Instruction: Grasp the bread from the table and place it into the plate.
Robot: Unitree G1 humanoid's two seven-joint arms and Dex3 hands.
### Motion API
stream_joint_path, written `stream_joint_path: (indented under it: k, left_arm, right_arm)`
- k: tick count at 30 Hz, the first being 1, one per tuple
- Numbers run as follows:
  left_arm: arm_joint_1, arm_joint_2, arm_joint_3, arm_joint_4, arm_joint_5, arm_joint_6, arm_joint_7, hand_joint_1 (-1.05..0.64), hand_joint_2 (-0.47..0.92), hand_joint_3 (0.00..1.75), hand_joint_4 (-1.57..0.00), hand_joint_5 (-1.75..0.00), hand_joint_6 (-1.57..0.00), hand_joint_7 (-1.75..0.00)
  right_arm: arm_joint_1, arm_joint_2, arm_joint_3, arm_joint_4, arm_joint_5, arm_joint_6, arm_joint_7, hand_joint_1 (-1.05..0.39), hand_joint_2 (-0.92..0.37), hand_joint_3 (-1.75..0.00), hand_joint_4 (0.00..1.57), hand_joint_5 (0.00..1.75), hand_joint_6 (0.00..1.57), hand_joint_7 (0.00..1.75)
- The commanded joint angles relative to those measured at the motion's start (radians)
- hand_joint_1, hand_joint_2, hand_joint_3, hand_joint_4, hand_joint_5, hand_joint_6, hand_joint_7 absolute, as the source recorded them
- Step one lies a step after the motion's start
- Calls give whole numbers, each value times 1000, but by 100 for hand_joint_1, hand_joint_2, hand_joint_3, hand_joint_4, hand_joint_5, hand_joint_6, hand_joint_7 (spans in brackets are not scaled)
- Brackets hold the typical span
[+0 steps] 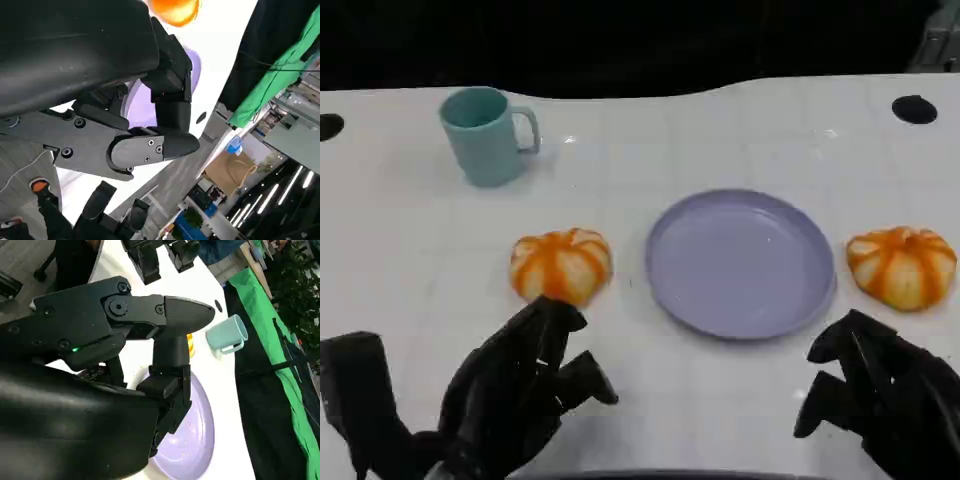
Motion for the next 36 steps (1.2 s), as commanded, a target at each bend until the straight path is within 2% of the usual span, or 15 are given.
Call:
stream_joint_path:
  k: [1, 19, 21, 24, 25, 27, 29, 34, 36]
  left_arm:
    - [-2, 9, 7, -3, 3, -3, 8, -57, 92, 46, -79, -175, -55, -167]
    - [-7, 24, -2, 0, 30, -21, 0, -57, 92, 48, -78, -175, -53, -168]
    - [-9, 30, -9, 1, 53, -38, -4, -57, 92, 43, -65, -175, -47, -155]
    - [-9, 30, -11, 3, 62, -46, -6, -58, 92, 41, -60, -175, -46, -150]
    - [-12, 45, -29, 3, 114, -91, -7, -58, 92, 41, -60, -175, -46, -149]
    - [-19, 69, -58, 4, 196, -157, -9, -52, 92, 26, -57, -134, -51, -91]
    - [-27, 94, -82, 10, 261, -210, -16, -48, 92, 18, -55, -119, -55, -65]
    - [-49, 145, -128, 28, 390, -327, -28, -48, 91, 7, -45, -103, -55, -42]
    - [-66, 192, -154, 45, 485, -415, -33, -49, 92, 5, -37, -96, -53, -33]
  right_arm:
    - [-2, -11, -7, -5, 0, -5, 0, -43, -92, -45, 65, 175, 52, 159]
    - [-7, -5, -10, -1, 5, 1, -4, -43, -92, -45, 65, 175, 52, 160]
    - [-8, -5, -8, 0, 0, -1, -5, -43, -92, -45, 65, 175, 52, 160]
    - [-8, -5, -7, 0, -1, -3, -5, -43, -92, -45, 65, 175, 52, 160]
    - [-10, -3, -6, 3, 0, -3, -5, -43, -92, -45, 65, 175, 52, 160]
    - [-14, 2, -6, 7, 3, -3, -6, -42, -92, -45, 65, 175, 52, 160]
    - [-16, 7, -5, 6, 3, 3, -13, -42, -92, -46, 66, 175, 52, 160]
    - [-20, 9, 0, 7, -2, 4, -21, -41, -92, -46, 65, 175, 52, 160]
    - [-22, 7, 3, 10, -3, 0, -18, -41, -92, -47, 64, 175, 50, 161]
